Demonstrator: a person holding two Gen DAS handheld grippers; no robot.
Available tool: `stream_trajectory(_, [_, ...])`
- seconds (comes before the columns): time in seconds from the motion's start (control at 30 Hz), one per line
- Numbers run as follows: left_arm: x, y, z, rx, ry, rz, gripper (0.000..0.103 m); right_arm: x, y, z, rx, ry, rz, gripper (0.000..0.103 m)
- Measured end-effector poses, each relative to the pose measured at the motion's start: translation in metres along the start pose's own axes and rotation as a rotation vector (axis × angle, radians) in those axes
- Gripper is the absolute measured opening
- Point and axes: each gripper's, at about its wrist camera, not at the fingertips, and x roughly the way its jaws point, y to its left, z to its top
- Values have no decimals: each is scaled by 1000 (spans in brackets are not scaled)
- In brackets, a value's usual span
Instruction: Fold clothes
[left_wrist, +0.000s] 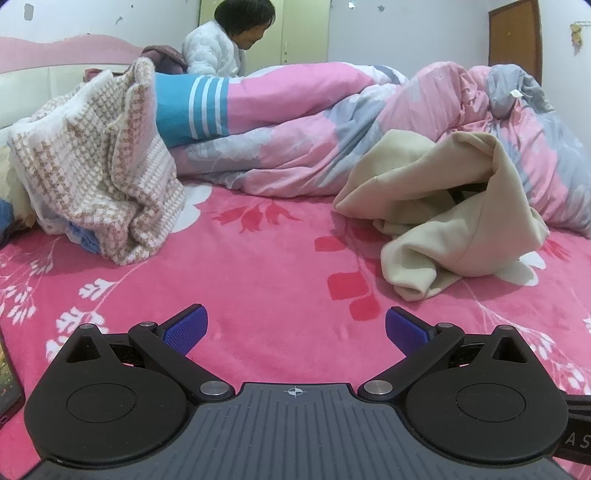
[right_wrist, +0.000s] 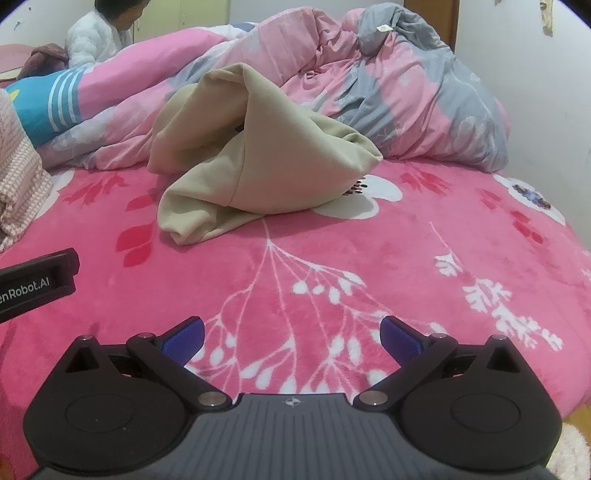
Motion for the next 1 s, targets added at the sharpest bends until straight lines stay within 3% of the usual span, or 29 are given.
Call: stream_trajectory(1.0, [3, 2, -3, 13, 7, 20, 103, 1, 2, 0, 11, 1, -1, 103])
